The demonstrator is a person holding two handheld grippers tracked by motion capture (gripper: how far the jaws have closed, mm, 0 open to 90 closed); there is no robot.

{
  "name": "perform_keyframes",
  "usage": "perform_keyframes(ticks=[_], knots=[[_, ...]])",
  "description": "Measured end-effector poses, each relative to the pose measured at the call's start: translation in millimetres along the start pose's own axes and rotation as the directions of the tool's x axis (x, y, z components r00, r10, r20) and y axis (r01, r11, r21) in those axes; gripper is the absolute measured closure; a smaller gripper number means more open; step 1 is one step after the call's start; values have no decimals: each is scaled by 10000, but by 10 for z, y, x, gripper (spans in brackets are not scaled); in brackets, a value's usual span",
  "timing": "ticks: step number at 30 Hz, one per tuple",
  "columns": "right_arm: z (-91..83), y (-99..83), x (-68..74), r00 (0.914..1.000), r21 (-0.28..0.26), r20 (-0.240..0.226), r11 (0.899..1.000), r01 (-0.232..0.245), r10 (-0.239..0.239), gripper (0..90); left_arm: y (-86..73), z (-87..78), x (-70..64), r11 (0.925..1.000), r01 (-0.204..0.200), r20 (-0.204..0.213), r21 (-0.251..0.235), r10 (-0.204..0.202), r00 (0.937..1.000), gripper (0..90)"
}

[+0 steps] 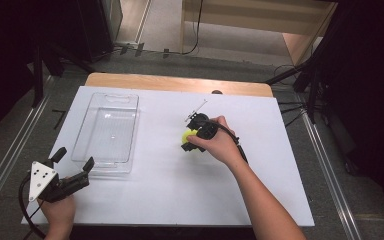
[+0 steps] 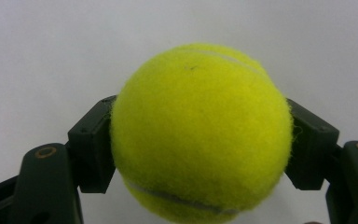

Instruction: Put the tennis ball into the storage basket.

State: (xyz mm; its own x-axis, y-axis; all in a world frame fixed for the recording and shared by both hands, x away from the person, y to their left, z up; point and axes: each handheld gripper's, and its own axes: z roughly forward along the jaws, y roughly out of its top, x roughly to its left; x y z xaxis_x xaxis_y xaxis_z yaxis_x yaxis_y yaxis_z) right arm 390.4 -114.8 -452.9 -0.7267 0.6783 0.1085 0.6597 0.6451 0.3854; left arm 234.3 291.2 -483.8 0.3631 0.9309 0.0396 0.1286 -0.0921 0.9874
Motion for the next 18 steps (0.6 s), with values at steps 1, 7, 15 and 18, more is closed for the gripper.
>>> perform_keyframes(ticks=[1,7,15,18], knots=[[-3,5,-1,10000,-25,-10,10000,68,-68,235,0,0,2,10000,8,11,-2,-8,10000,113],[-71,89,50,9998,-54,30,9998,214,-213,235,1,0,2,10000,0,1,14,0,10000,113],[-113,189,122,9987,-120,-101,9987,501,-502,235,1,1,0,10000,-2,8,4,2,10000,113],[-120,223,155,9983,-110,-101,9983,575,-576,235,1,0,0,10000,-28,4,17,28,10000,113]])
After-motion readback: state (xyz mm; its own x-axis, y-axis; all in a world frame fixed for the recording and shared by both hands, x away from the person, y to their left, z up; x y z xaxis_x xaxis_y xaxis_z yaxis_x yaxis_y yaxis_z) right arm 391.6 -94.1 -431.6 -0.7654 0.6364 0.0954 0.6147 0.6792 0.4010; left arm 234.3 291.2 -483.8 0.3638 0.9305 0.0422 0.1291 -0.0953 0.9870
